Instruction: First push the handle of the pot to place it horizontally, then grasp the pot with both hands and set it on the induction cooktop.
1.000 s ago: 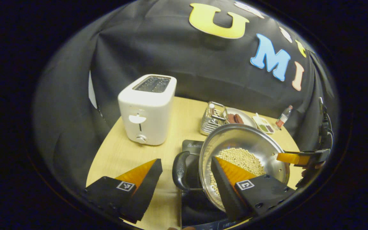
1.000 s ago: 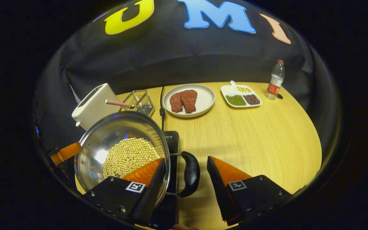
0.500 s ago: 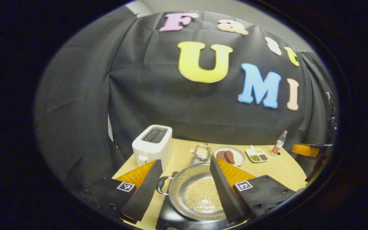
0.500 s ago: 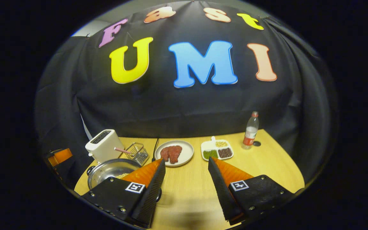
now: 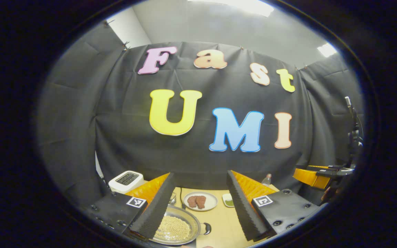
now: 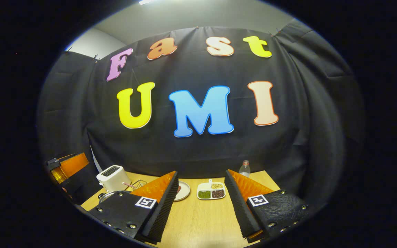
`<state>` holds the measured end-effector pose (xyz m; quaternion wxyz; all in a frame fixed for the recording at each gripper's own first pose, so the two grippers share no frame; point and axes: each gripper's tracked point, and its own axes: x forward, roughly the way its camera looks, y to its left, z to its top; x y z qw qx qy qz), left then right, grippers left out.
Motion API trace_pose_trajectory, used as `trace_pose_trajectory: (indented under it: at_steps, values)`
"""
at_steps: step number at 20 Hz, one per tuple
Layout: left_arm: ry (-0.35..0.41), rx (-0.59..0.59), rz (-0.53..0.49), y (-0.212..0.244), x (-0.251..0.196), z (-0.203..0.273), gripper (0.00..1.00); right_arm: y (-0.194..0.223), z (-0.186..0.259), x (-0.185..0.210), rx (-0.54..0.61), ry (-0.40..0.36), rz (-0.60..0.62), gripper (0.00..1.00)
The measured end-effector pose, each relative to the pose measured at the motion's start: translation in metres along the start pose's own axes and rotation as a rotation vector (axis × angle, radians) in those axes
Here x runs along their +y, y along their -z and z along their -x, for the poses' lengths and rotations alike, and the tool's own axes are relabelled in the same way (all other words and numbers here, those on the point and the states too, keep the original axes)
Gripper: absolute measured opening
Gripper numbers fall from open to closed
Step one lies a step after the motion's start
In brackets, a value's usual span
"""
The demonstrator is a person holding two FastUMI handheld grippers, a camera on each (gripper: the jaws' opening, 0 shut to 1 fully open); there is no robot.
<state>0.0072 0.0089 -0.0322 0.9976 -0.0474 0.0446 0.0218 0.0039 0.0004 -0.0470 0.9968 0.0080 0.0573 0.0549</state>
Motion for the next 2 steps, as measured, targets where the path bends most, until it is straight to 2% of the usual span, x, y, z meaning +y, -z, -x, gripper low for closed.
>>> trace_pose_trajectory:
  at_steps: [2]
  values:
    - [0.000, 0.007, -0.001, -0.0039, -0.0228, 0.0102, 0.97, -0.0168, 0.0115, -0.0185, -0.022, 0.000, -0.007, 0.82]
